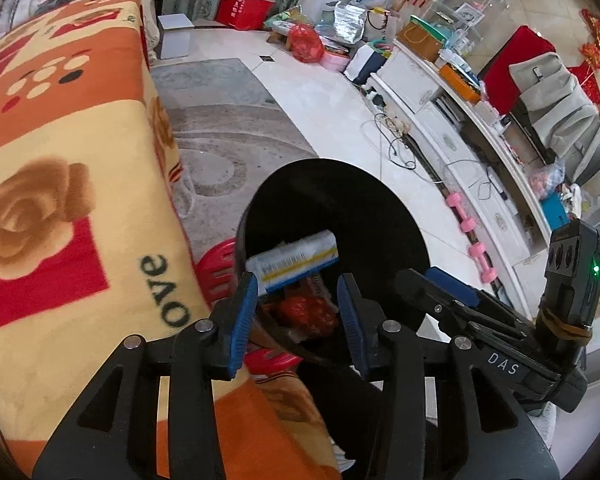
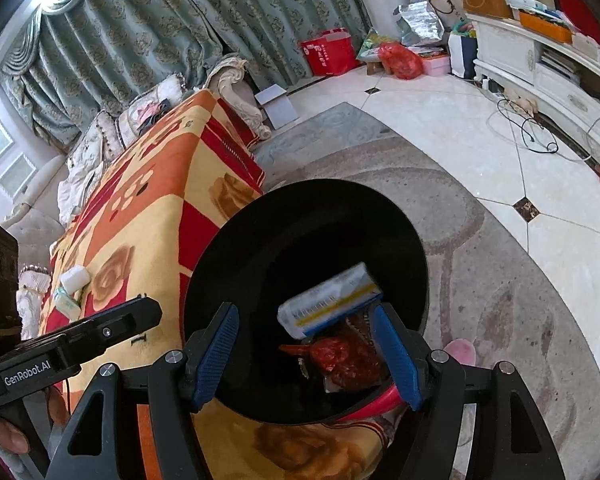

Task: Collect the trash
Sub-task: 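Open both tools to drop the box and bag into the bin, then move both open tools back over the tissue pack and foam block, then grasp the teal tissue pack with the left tool while the right tool grasps the white foam block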

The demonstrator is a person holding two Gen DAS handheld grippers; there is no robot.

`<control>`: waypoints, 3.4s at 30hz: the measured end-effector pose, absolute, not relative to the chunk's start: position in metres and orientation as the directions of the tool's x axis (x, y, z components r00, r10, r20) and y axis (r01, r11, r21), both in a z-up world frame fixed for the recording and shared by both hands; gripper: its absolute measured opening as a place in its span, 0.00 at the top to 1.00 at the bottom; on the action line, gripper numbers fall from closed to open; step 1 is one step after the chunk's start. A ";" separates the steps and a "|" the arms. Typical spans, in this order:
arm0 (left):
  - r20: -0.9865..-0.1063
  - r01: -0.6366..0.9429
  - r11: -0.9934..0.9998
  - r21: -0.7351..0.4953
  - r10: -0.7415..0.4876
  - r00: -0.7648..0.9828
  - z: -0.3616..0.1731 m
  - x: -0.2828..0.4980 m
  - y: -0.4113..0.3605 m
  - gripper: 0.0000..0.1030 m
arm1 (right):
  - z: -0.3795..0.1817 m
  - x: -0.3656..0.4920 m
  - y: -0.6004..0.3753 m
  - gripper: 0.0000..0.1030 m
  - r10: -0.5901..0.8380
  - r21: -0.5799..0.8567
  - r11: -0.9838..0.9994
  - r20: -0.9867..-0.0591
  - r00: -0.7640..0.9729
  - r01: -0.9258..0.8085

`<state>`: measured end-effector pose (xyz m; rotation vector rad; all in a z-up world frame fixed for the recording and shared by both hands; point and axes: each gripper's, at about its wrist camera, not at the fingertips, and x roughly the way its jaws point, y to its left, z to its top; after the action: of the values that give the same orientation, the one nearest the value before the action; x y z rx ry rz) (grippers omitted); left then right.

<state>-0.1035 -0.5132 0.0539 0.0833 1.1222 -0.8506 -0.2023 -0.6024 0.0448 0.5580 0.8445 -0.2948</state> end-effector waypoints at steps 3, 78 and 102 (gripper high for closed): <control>-0.820 0.638 0.704 -0.312 -0.538 0.193 0.055 -0.105 -0.506 0.61 | 0.044 -0.200 -0.596 0.34 -0.020 0.343 0.825 -0.775 0.631 0.448; -0.816 0.121 0.933 -0.338 -0.355 0.456 0.073 0.004 -0.127 0.61 | 0.051 0.039 -0.288 0.19 0.294 0.153 0.943 -0.799 0.524 -0.295; -0.849 0.111 0.968 -0.226 -0.251 0.465 0.027 0.063 -0.178 0.44 | 0.045 0.052 -0.309 0.38 0.251 0.172 0.966 -0.813 0.525 -0.195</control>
<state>0.0627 -0.1783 0.0272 -0.1458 1.0655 -0.2233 0.0523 -0.3092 0.0445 0.0623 0.9832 0.2673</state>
